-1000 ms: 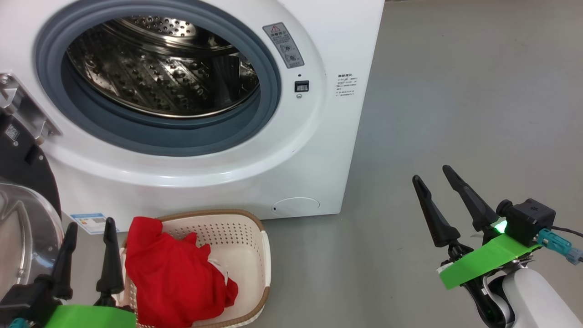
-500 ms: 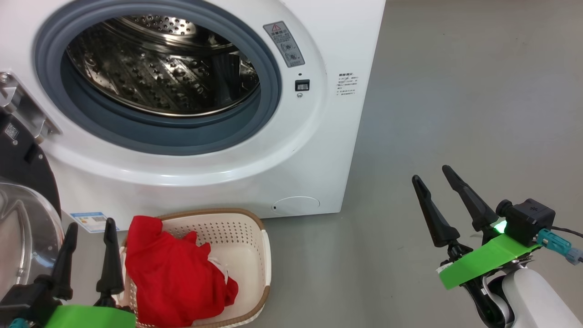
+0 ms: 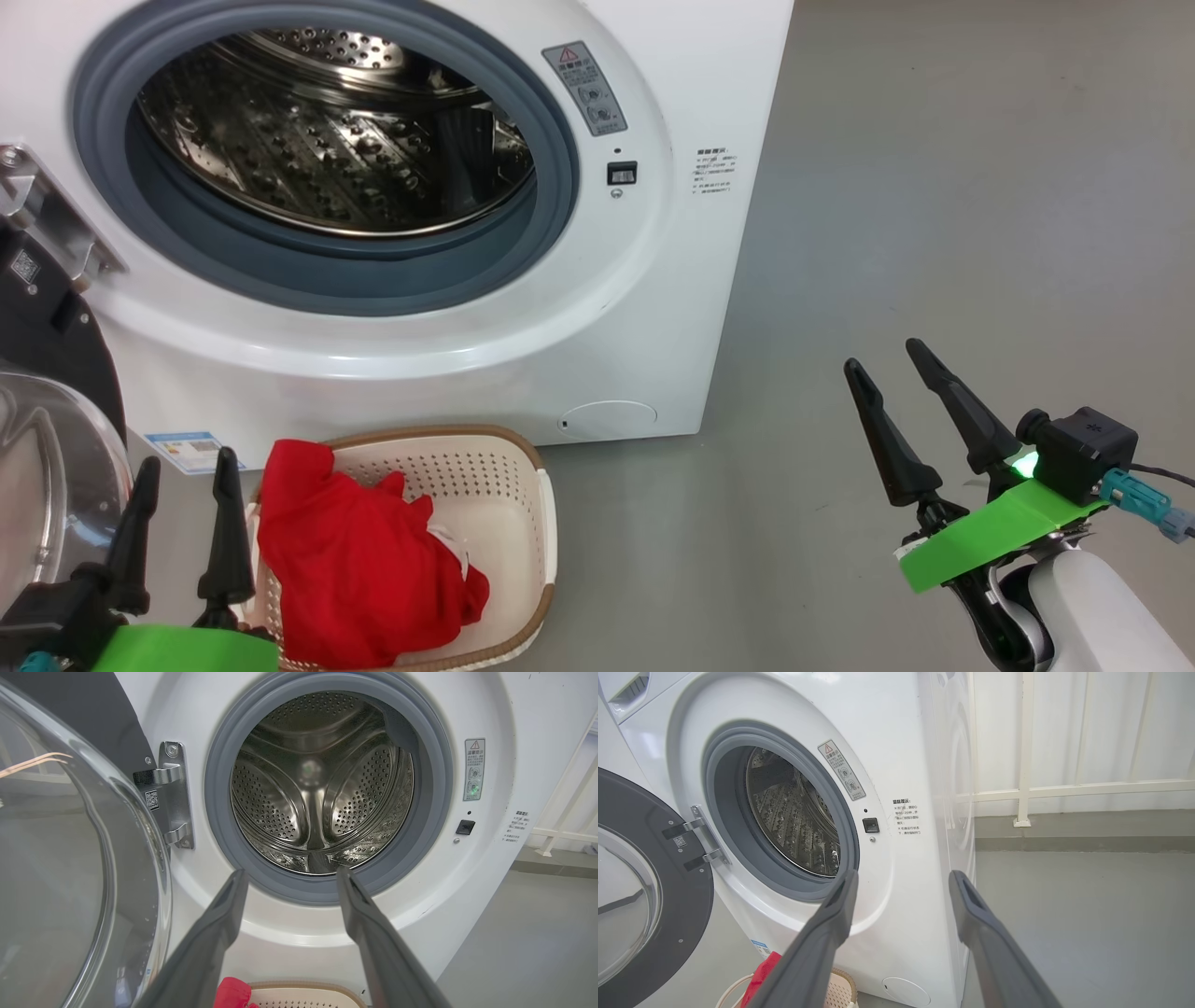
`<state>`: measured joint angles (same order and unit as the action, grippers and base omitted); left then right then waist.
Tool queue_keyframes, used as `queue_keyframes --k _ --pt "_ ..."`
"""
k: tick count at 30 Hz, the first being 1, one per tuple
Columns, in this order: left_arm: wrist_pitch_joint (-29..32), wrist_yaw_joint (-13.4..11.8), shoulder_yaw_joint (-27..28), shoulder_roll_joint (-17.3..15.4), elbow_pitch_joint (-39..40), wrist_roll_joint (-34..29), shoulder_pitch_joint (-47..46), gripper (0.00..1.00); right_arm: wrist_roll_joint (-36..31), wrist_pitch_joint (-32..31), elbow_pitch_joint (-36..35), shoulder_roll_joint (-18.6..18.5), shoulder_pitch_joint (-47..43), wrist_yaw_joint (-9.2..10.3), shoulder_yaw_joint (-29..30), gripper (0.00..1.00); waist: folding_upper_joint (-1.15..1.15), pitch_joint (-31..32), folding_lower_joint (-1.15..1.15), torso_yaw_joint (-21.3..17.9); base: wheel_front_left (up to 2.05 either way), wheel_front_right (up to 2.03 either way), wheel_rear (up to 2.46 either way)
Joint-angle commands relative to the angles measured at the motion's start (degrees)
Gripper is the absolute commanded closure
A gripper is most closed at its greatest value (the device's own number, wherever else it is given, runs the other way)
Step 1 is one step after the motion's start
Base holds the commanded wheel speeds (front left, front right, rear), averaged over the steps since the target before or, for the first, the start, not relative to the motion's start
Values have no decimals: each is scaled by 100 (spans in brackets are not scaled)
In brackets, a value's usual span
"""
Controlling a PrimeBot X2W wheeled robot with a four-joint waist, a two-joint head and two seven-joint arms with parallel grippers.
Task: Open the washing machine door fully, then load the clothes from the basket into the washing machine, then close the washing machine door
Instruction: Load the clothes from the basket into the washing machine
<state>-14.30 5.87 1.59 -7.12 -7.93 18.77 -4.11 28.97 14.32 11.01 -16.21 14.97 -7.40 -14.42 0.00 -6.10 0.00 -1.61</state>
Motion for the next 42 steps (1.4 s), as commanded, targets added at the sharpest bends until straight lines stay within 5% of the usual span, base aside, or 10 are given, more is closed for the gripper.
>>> queue_keyframes --k 1,22,42 --pt "-70 35 207 -86 114 -84 -218 0 5 68 -147 -23 -6 -9 -83 0 0 -6 0 -1 0 0 0" --pt "-70 34 207 -73 121 -111 -270 0 -13 68 -195 -17 45 -9 -49 0 0 -205 0 -10 0 0 0" --pt "30 -71 74 -88 -260 -76 -782 0 -105 68 -329 59 341 -9 2 0 0 -1070 0 -126 0 0 0"
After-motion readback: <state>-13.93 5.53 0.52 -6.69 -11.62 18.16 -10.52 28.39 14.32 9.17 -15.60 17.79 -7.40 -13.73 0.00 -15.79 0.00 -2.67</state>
